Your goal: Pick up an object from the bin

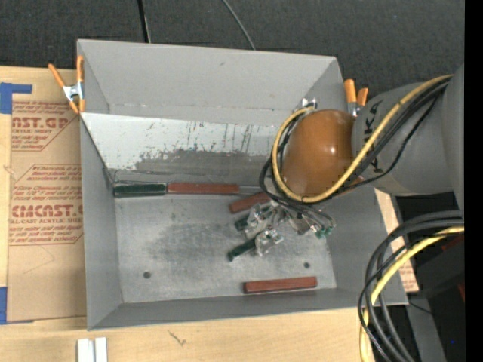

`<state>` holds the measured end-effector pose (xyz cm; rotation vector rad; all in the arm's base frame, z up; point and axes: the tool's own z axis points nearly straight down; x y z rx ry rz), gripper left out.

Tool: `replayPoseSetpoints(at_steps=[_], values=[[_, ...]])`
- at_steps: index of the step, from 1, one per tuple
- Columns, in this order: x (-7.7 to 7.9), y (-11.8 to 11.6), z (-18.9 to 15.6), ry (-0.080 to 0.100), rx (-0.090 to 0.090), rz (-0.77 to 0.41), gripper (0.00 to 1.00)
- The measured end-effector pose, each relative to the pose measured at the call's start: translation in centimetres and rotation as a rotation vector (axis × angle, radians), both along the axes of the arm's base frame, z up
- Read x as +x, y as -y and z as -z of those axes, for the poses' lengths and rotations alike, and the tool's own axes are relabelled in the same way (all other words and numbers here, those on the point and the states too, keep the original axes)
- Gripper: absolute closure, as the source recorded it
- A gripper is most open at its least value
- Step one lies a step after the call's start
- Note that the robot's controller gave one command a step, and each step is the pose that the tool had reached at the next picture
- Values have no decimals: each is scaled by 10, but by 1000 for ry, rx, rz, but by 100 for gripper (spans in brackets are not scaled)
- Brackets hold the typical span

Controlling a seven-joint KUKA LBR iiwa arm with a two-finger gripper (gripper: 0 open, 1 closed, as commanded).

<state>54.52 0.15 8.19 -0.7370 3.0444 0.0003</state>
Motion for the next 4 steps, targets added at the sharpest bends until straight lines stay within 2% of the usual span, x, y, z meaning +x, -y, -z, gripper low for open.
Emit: replayPoseSetpoints(at_steps=[2, 3, 4], values=[[-4, -1, -15, -16, -1, -1, 100], [-4, -1, -37, -15, -1, -1, 100], [-2, -1, -53, -5, -2, -1, 100]])
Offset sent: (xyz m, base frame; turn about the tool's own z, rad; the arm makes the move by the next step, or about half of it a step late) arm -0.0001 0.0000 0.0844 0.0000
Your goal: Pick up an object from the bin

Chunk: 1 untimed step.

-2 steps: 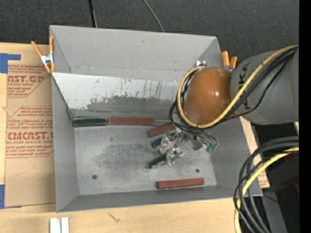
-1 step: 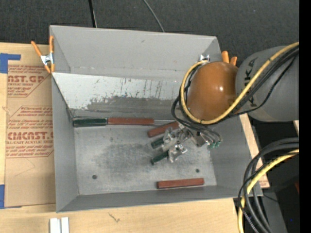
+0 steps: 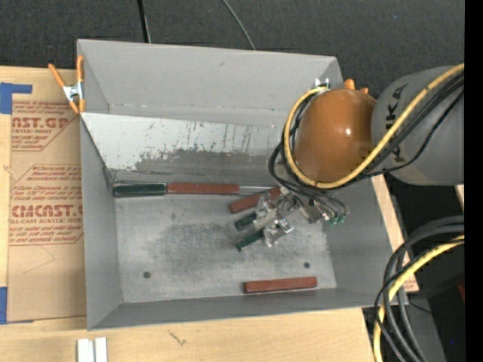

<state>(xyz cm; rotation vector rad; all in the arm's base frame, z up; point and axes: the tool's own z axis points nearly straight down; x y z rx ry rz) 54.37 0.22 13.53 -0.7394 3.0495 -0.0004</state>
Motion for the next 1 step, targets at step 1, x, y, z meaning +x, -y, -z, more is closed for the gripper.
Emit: replayPoseSetpoints(at_steps=[1], values=[[0, 0, -8, 0, 0, 0, 100]])
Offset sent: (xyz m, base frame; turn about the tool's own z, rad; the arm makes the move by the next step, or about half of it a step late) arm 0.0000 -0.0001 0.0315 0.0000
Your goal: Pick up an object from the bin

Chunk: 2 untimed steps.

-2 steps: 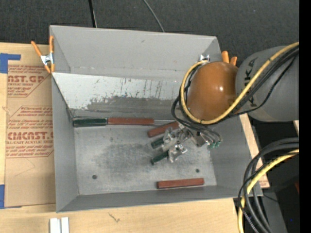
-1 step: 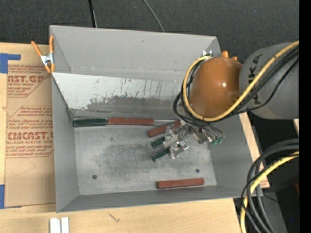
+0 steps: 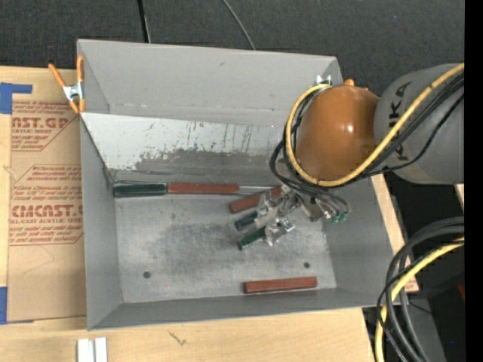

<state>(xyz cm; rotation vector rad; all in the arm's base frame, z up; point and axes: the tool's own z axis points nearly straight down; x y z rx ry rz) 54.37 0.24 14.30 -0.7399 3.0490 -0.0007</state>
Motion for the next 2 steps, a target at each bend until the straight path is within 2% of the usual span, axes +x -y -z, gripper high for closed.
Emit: replayPoseSetpoints(at_steps=[2], values=[[-1, 0, -15, -4, 0, 0, 100]])
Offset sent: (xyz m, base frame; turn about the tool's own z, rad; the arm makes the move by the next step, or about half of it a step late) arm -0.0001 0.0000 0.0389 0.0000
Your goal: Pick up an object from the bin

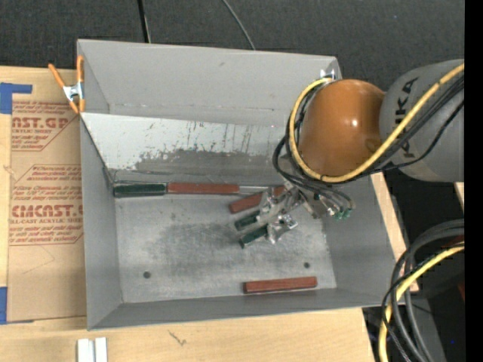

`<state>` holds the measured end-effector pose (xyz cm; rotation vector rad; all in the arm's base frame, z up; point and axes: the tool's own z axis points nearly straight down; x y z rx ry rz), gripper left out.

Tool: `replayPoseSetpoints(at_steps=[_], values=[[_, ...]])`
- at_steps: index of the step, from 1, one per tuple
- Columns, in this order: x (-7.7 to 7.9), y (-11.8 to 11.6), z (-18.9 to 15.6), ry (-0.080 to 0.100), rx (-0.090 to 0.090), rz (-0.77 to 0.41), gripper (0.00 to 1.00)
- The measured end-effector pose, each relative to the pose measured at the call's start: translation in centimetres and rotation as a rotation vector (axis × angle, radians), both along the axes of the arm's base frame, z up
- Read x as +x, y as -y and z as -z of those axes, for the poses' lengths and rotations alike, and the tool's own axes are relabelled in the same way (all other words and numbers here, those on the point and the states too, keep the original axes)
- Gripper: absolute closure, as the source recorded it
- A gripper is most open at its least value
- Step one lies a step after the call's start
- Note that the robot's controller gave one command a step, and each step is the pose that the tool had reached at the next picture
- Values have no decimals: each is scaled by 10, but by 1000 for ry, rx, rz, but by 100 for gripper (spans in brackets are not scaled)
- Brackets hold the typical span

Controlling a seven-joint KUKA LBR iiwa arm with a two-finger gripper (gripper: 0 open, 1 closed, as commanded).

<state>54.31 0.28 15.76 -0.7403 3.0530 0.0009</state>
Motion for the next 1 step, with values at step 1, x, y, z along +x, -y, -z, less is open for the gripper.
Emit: replayPoseSetpoints(at_steps=[1], values=[[0, 0, -11, -1, 0, 0, 100]])
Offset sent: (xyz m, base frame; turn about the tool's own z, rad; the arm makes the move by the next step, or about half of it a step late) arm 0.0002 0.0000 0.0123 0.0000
